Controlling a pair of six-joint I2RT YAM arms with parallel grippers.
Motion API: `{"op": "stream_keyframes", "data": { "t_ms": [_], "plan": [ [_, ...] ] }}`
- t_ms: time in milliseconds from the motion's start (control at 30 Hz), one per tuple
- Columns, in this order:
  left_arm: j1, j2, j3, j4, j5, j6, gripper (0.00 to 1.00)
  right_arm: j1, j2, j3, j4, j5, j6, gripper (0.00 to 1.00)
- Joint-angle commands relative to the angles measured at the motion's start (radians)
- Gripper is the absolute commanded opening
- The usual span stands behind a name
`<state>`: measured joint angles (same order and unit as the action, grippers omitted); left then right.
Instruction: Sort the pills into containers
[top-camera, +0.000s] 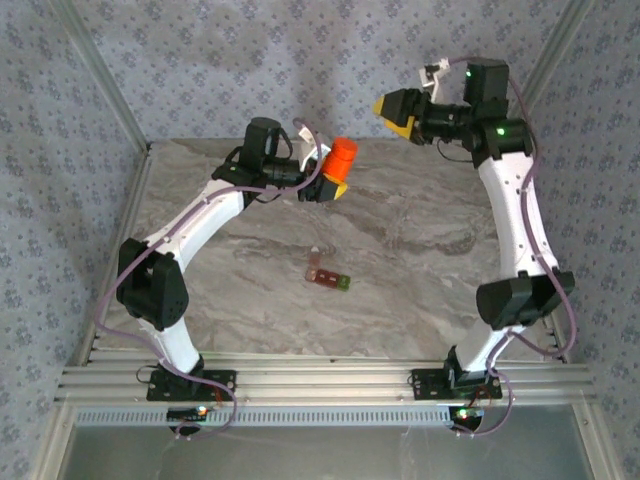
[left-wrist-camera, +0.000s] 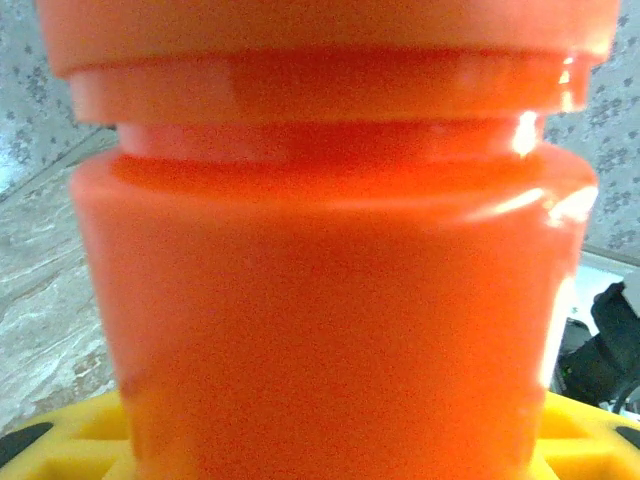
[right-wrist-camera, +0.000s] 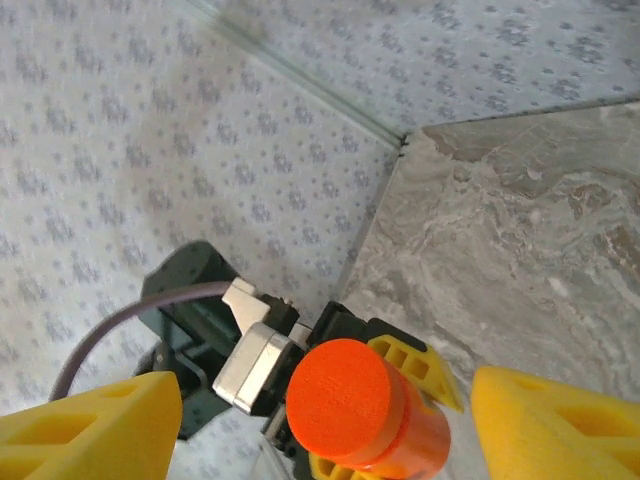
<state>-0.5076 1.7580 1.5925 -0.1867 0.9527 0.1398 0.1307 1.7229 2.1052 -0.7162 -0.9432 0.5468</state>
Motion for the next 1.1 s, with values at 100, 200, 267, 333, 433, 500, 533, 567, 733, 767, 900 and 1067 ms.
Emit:
{"op": "stream_keyframes", "data": {
  "t_ms": [100, 200, 267, 333, 433, 500, 533, 567, 733, 767, 900, 1067],
  "plan": [
    [0.001, -0.008, 0.081, -0.035, 0.090, -0.005, 0.00, 0.072, 0.163, 0.338, -0.386, -0.041, -0.394, 0.77],
    [0.000, -0.002, 0.095, -0.062, 0.102, 0.004, 0.00, 0.096, 0.191, 0.378, -0.429, -0.033, -0.436, 0.78],
    [0.001, 0.001, 0.102, -0.075, 0.106, 0.007, 0.00, 0.106, 0.191, 0.376, -0.439, -0.035, -0.451, 0.78],
    [0.001, 0.003, 0.109, -0.084, 0.108, 0.011, 0.00, 0.114, 0.190, 0.372, -0.454, -0.034, -0.470, 0.78],
    [0.001, 0.008, 0.124, -0.105, 0.112, 0.020, 0.00, 0.122, 0.187, 0.363, -0.471, -0.019, -0.487, 0.77],
    [0.001, 0.013, 0.132, -0.114, 0.114, 0.022, 0.00, 0.127, 0.187, 0.359, -0.481, -0.006, -0.496, 0.77],
    [0.001, 0.015, 0.137, -0.118, 0.115, 0.024, 0.00, 0.130, 0.186, 0.357, -0.484, -0.001, -0.498, 0.76],
    [0.001, 0.017, 0.140, -0.122, 0.115, 0.025, 0.00, 0.133, 0.187, 0.355, -0.486, 0.007, -0.500, 0.76],
    [0.001, 0.021, 0.149, -0.131, 0.118, 0.026, 0.00, 0.153, 0.196, 0.357, -0.500, 0.048, -0.511, 0.75],
    [0.000, 0.021, 0.150, -0.132, 0.117, 0.026, 0.00, 0.156, 0.198, 0.358, -0.500, 0.052, -0.512, 0.74],
    [-0.002, 0.021, 0.150, -0.135, 0.117, 0.027, 0.00, 0.174, 0.208, 0.366, -0.502, 0.060, -0.512, 0.71],
    [-0.003, 0.022, 0.150, -0.134, 0.115, 0.026, 0.00, 0.181, 0.218, 0.375, -0.499, 0.070, -0.500, 0.60]
  ]
}}
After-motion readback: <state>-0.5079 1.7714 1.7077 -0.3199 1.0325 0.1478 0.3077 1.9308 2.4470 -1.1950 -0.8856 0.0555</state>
